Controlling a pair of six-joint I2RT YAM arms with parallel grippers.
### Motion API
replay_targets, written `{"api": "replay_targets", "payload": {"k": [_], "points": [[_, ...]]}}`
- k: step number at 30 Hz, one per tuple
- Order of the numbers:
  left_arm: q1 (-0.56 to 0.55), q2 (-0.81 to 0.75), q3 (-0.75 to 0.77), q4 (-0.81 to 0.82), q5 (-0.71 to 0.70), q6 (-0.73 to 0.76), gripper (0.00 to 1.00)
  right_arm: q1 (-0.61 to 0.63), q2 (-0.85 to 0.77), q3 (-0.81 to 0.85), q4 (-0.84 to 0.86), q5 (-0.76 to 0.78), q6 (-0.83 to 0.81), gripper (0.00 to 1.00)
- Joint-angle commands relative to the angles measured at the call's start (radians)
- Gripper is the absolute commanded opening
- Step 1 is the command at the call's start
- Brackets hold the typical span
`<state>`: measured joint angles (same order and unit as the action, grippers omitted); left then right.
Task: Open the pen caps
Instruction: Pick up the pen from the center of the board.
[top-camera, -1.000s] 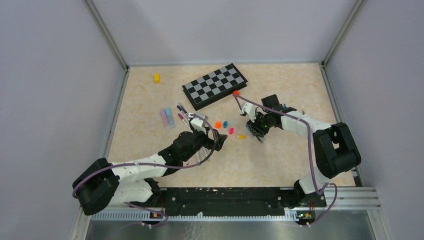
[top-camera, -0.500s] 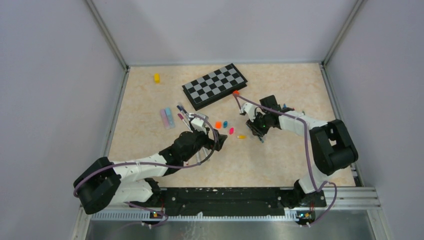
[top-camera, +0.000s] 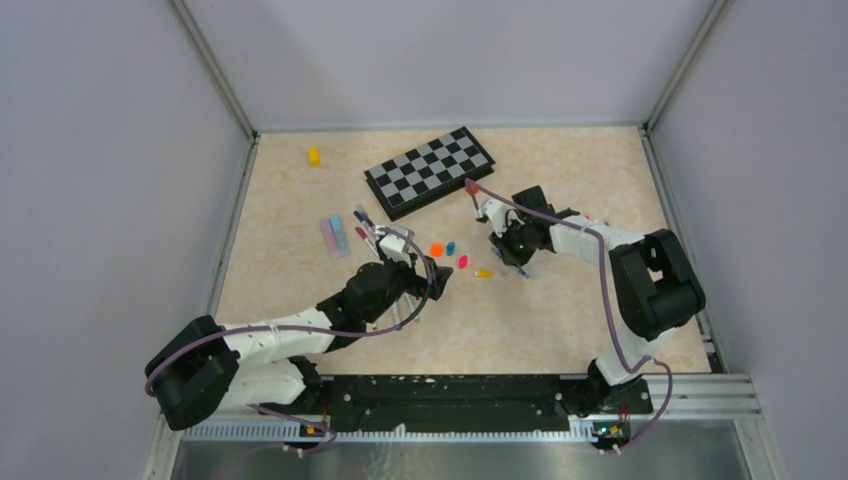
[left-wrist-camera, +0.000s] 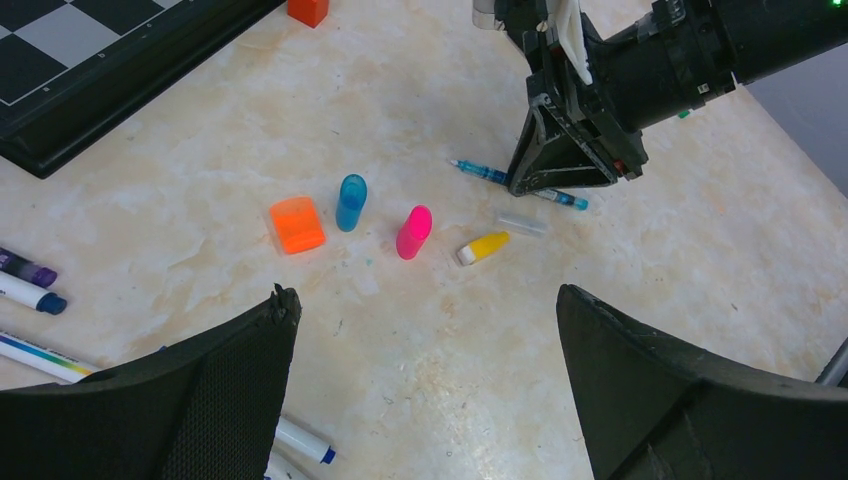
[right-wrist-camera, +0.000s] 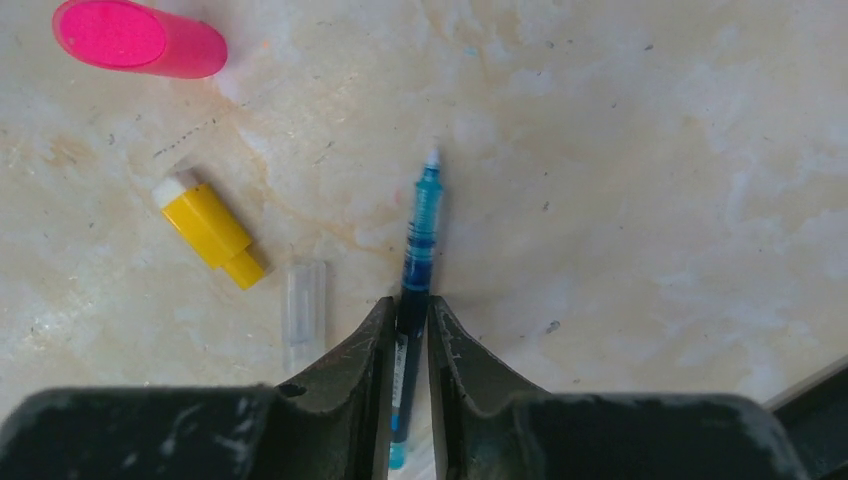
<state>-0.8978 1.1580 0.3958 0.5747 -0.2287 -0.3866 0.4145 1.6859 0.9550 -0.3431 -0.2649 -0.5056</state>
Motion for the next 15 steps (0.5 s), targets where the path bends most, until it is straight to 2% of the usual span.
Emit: {"api": "replay_targets", "payload": {"k": [1,4,15], "points": [[0.003,-0.027,0.020,0.021,-0.020,0.006,0.99,0.026,0.037,0.041,-0.004,0.059,0.082,0.12],[0.003,-0.033,0.021,0.018,-0.019,0.006,0.99,0.032,0.039,0.046,0.010,0.089,0.117,0.00],[0.003,-0.040,0.018,0.009,-0.022,-0.003,0.99,0.027,-0.049,0.065,0.032,-0.052,0.214,0.00]]}}
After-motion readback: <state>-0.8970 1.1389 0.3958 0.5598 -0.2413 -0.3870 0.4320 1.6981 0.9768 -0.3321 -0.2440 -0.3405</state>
